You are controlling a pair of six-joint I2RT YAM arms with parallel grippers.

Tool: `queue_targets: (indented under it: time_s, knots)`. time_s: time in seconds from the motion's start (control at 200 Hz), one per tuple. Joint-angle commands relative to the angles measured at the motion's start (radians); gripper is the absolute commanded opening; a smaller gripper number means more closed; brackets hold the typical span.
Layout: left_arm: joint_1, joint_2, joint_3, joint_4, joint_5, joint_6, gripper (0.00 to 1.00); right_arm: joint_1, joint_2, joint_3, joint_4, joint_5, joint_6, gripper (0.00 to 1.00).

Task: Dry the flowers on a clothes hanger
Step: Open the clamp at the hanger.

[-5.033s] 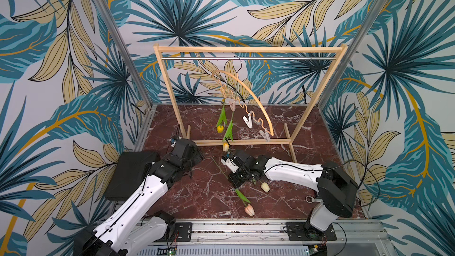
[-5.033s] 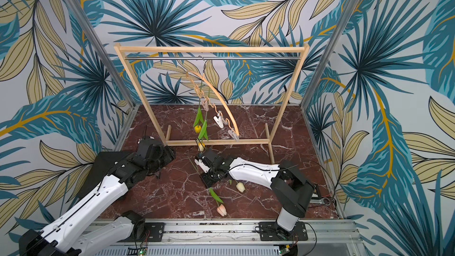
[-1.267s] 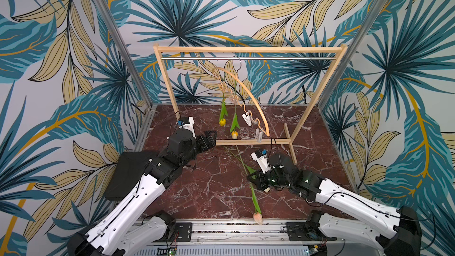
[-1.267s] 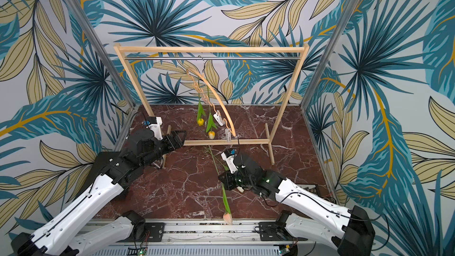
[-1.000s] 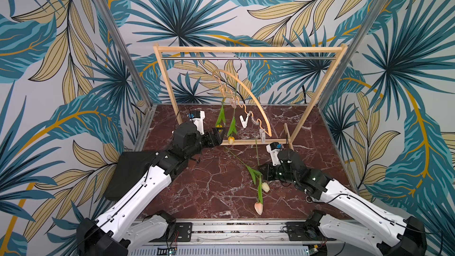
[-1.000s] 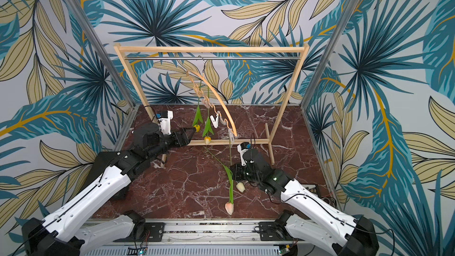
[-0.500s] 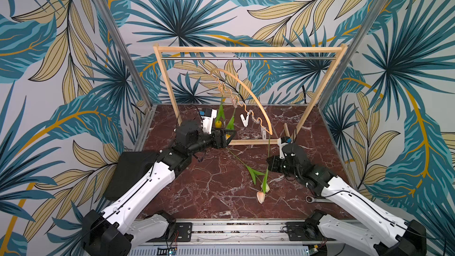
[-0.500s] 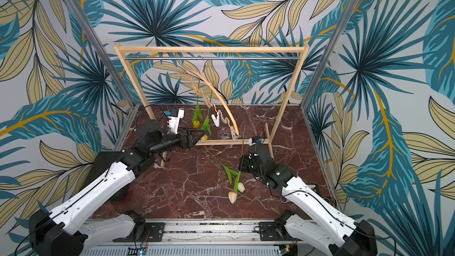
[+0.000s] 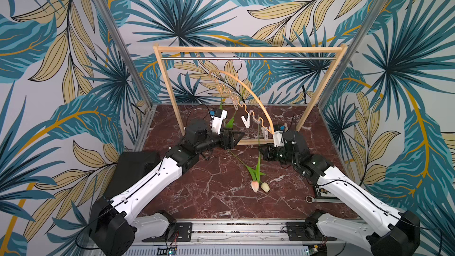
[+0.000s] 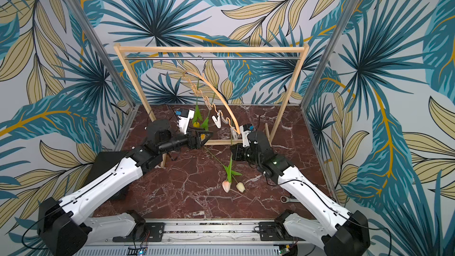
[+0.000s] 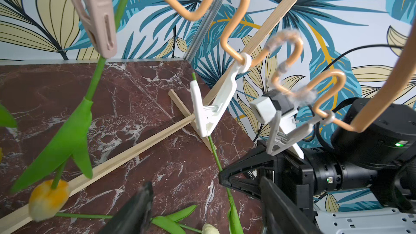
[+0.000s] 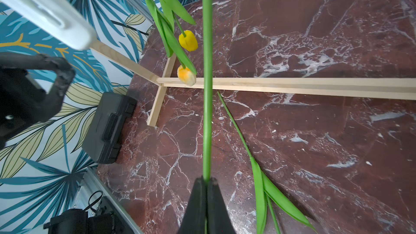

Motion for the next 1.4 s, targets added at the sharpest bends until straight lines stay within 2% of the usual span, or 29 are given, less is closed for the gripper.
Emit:
queue_targets:
  time_s: [0.0,0.115,0.386,0.901,1.042,1.212,1.392]
  knots:
    - [-0.005,0.008,0.071,0.053,-0.039,0.043,0.76,-0.006,0.005,0.029,0.011,-0.052,-0.029,0.0]
    - [-0.009,0.019,0.078,0.085,-0.049,0.04,0.72,-0.009,0.005,0.047,-0.007,-0.066,-0.038,0.0]
    - [-0.016,0.065,0.098,0.181,-0.005,0.02,0.73,-0.013,0.041,0.106,-0.032,-0.116,-0.074,0.0]
    - [-0.015,0.181,0.196,0.135,0.002,0.053,0.72,-0.012,0.071,0.151,-0.035,-0.148,-0.09,0.0]
    - [-0.015,0.207,0.22,0.133,0.016,0.056,0.65,-0.012,0.08,0.159,-0.037,-0.161,-0.095,0.0]
    - [-0.015,0.212,0.225,0.144,0.012,0.061,0.52,-0.013,0.09,0.166,-0.039,-0.167,-0.094,0.0]
    - [-0.015,0.209,0.22,0.153,0.016,0.058,0.44,-0.013,0.091,0.168,-0.039,-0.167,-0.096,0.0]
